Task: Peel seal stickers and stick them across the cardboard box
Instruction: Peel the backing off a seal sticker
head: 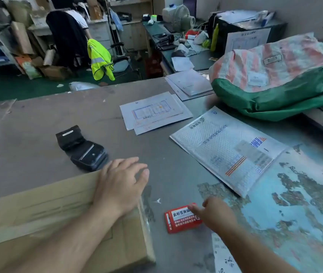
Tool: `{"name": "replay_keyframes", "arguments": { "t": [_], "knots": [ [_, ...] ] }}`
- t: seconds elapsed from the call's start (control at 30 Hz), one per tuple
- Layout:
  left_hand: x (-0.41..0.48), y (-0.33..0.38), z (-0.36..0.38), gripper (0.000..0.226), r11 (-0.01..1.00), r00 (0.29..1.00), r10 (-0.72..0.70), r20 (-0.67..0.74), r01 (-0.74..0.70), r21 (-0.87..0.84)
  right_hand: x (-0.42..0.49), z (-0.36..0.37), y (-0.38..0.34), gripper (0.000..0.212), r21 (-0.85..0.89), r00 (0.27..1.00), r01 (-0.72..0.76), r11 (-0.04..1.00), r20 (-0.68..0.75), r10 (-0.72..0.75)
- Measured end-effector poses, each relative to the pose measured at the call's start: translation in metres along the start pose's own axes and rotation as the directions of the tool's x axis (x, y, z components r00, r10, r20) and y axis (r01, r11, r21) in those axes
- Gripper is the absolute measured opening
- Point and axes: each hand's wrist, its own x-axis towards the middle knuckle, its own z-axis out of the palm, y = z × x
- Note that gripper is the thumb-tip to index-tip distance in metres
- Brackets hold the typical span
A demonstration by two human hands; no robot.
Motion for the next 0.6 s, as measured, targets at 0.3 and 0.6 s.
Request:
{"name": "replay_keyframes", "arguments": {
  "t": [0.3,0.6],
  "knots": [
    [0.001,-0.005,0.009,0.058,1.000,0.998,0.019,-0.054,-0.020,-0.010,-0.004,0.029,-0.010,0.053,-0.068,0.998,-0.003,0.998,-0.070,-0.002],
    [0.001,-0.005,0.011,0.055,0.999,0.997,0.017,-0.081,-0.020,-0.033,-0.010,0.026,-0.017,0.052,-0.136,0.993,0.022,0.990,-0.114,-0.038]
  ]
}}
